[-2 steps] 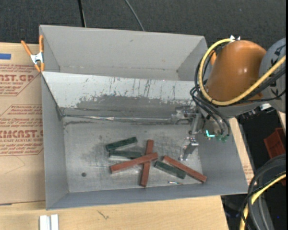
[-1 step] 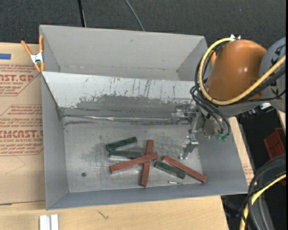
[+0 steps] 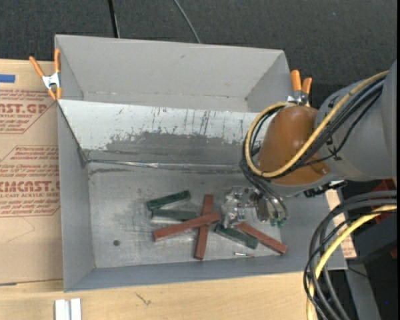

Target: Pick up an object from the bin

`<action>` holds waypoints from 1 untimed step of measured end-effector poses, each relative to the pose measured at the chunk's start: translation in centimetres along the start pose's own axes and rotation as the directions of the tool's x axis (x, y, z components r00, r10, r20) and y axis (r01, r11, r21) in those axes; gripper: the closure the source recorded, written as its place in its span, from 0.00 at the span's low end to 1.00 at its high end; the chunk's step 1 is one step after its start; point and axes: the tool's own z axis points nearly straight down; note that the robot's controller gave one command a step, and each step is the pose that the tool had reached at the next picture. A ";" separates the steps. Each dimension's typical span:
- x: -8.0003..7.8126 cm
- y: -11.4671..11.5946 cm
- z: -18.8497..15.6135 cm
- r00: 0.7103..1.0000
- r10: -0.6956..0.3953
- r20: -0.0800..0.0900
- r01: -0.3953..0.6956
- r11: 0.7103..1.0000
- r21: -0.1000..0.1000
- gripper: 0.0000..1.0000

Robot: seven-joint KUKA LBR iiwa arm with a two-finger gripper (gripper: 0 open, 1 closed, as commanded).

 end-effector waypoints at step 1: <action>0.1 0.0 0.1 1.000 -0.001 -0.002 0.001 1.000 0.000 0.00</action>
Offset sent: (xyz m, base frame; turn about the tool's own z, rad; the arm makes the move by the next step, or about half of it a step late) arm 0.0000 0.0000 0.0000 0.0000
